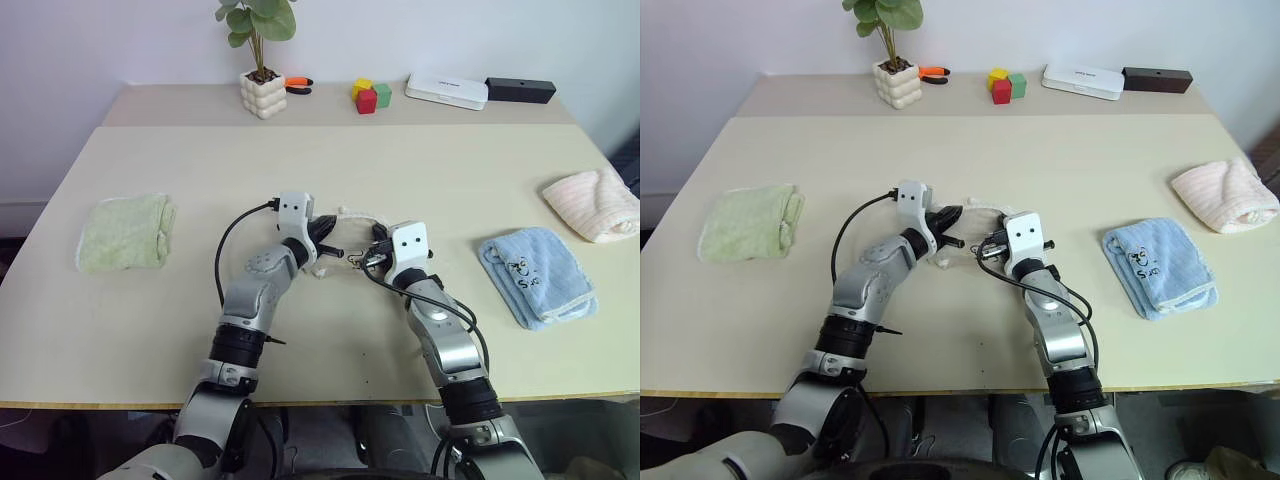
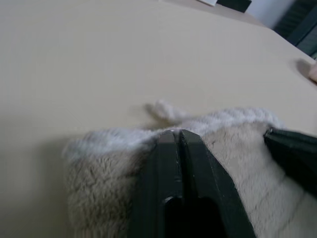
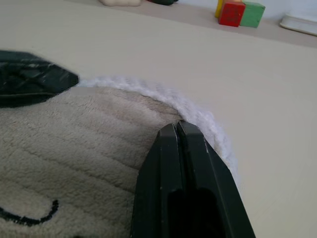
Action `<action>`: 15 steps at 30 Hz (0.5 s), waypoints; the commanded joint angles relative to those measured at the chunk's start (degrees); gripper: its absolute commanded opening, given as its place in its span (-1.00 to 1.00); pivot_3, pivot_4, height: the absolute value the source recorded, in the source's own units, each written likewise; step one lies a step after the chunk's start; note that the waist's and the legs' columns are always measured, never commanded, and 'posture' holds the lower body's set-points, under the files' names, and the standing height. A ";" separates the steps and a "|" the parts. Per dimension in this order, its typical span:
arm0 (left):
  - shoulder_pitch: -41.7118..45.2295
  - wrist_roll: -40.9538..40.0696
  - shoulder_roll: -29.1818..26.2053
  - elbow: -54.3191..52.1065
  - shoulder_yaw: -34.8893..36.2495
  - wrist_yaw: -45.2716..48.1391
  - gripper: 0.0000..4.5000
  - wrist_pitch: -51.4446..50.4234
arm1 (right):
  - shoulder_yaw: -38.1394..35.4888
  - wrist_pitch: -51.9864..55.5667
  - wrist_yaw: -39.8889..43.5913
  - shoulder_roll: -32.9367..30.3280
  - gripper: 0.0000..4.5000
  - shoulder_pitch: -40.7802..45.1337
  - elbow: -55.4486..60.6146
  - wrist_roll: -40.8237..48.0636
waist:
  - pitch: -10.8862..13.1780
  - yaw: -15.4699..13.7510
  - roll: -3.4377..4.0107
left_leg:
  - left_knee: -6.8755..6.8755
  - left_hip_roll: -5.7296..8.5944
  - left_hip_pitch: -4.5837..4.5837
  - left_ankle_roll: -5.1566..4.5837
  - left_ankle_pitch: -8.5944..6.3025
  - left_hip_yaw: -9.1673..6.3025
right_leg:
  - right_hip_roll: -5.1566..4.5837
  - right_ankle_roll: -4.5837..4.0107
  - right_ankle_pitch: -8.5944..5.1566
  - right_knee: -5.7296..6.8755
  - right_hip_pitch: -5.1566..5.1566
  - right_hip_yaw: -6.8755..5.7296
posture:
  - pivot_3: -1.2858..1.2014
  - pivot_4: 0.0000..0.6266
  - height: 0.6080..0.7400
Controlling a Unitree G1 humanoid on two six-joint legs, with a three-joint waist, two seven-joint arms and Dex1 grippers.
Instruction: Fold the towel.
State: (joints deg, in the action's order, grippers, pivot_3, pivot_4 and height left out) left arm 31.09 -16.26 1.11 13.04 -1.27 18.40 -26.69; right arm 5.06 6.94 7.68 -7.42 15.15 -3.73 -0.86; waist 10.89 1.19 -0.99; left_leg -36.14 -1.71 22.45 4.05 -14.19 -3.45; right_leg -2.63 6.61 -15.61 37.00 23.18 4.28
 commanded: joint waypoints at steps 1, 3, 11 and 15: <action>-0.85 -0.64 -1.15 -1.90 0.38 1.48 -0.21 -0.22 | -1.80 -0.63 1.42 -0.77 -0.62 0.24 0.56 1.34 | 0.00 0.01 0.00 | 0.00 0.00 0.00 0.00 0.00 0.00 | 0.00 0.00 0.00 0.00 0.00 0.00 | 0.03 -0.52 1.00; -0.49 -1.15 -1.58 -2.26 0.87 1.96 0.21 -0.30 | -2.58 -0.50 1.32 -0.65 -0.21 0.88 0.93 1.71 | 0.00 0.14 0.00 | 0.00 0.00 -0.01 0.00 0.00 0.00 | 0.00 0.00 0.00 0.00 0.00 0.00 | 0.03 -0.52 1.00; 1.12 -2.00 -5.85 -4.12 1.58 5.21 1.00 -0.55 | -5.67 0.81 1.54 -4.26 0.97 3.56 4.55 1.06 | 0.00 1.19 0.01 | 0.01 0.00 -0.01 0.00 0.00 -0.01 | 0.01 0.00 0.00 0.05 0.01 0.00 | 0.03 -0.52 1.00; 2.18 -5.19 -9.30 -7.09 2.71 10.64 1.00 -0.54 | -10.43 7.74 2.70 -5.94 0.97 6.66 7.31 6.76 | 0.01 1.33 0.02 | 0.02 -0.01 0.00 0.00 0.00 -0.01 | 0.01 0.00 0.00 0.09 0.04 0.01 | 0.03 -0.52 1.00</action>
State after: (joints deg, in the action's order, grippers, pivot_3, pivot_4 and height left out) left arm 31.59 -19.64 -7.34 9.58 0.37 26.70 -28.15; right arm -3.19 12.09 9.62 -12.97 19.95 -0.33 2.59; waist 10.91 2.52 -0.97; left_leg -36.12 -1.72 22.45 4.05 -14.19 -3.47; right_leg -2.61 6.61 -15.62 37.11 23.23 4.28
